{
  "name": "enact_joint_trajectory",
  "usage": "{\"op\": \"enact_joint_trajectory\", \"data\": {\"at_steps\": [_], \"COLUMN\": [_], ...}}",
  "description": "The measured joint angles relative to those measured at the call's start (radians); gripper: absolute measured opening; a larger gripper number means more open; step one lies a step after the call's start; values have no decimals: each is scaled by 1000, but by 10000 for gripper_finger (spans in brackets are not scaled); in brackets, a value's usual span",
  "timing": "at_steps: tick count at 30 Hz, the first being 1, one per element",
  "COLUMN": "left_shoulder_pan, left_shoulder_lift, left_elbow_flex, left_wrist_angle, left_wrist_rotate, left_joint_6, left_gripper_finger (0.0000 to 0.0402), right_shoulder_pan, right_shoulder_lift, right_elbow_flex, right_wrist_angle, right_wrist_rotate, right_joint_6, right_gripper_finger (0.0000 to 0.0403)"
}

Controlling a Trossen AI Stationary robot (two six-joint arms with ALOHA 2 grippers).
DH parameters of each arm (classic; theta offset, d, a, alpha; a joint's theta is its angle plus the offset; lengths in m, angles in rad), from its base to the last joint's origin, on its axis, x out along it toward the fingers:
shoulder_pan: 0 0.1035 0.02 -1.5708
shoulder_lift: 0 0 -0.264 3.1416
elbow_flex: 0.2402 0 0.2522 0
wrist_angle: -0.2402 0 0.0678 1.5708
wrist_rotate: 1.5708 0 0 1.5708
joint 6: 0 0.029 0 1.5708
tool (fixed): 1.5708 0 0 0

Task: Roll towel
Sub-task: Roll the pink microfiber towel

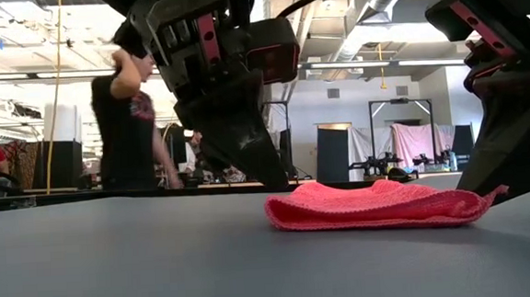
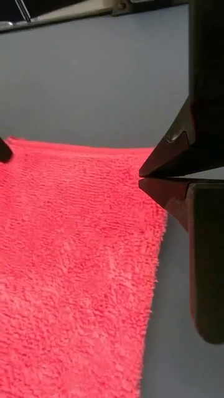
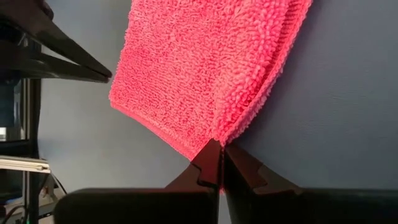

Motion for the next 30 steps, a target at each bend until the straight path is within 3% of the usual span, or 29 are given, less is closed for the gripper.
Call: {"op": "enact_joint_trajectory", "data": {"at_steps": [7,19,26,30], "left_shoulder_pan": [2,-15,-14,-14], "left_shoulder_lift": [77,114,115,116], "left_elbow_flex": [3,7,8,8], "left_wrist_angle": [56,61,47,46], "left_wrist_rotate": [108,102,124,126], "left_joint_6": [-95,-160,-158,-157], "left_gripper_finger": [0,0,0,0], "right_shoulder_pan": [-1,8,39,22], "right_shoulder_lift": [0,-29,-146,-174], "right_elbow_flex": [0,0,0,0], "right_wrist_angle": [11,29,-224,-293], "right_wrist_rotate": [1,-4,4,-89], "right_joint_6": [0,-32,24,11], "right_gripper_finger": [36,36,36,36]}}
